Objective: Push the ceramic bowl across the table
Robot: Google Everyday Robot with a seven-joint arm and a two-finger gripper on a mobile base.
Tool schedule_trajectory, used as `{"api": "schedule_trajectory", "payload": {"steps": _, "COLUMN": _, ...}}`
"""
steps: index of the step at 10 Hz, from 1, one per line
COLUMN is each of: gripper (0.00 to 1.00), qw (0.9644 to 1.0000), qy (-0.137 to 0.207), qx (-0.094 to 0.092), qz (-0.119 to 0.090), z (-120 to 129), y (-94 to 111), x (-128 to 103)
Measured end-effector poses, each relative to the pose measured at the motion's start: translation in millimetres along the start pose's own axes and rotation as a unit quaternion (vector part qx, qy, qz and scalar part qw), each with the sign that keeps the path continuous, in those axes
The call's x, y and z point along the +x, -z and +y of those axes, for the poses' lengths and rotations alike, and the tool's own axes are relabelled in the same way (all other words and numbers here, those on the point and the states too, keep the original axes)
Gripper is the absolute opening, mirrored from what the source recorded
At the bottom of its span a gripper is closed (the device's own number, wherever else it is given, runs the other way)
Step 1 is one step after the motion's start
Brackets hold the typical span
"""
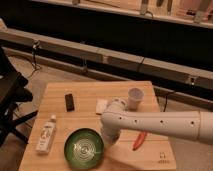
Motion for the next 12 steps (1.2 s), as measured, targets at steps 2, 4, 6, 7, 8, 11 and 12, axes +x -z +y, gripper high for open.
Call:
{"api": "schedule_trajectory", "payload": {"steps": 2, "gripper": 0.02, "qw": 1.0000, "qy": 0.004, "qx": 0.000, "qz": -0.001, "z": -2.7, "y": -0.9, "x": -5.2}}
{"api": "schedule_trajectory", "payload": {"steps": 4, "gripper": 0.02, "qw": 1.0000, "qy": 0.007, "qx": 0.000, "qz": -0.001, "z": -4.8, "y": -1.0, "x": -8.9}}
{"api": "schedule_trajectory", "payload": {"steps": 6, "gripper": 0.02, "qw": 0.9999, "qy": 0.011, "qx": 0.001, "qz": -0.001, "z": -6.9, "y": -1.2, "x": -12.5}}
{"api": "schedule_trajectory", "payload": {"steps": 7, "gripper": 0.02, "qw": 0.9999, "qy": 0.013, "qx": 0.001, "qz": -0.001, "z": -8.8, "y": -1.5, "x": -16.2}}
{"api": "schedule_trajectory", "payload": {"steps": 8, "gripper": 0.02, "qw": 0.9999, "qy": 0.015, "qx": 0.001, "qz": -0.001, "z": -10.9, "y": -1.8, "x": -20.3}}
{"api": "schedule_trajectory", "payload": {"steps": 11, "gripper": 0.02, "qw": 0.9998, "qy": 0.018, "qx": 0.001, "qz": 0.000, "z": -13.5, "y": -2.5, "x": -25.4}}
{"api": "schedule_trajectory", "payload": {"steps": 12, "gripper": 0.02, "qw": 0.9998, "qy": 0.019, "qx": 0.001, "qz": 0.000, "z": -14.6, "y": -2.5, "x": -27.6}}
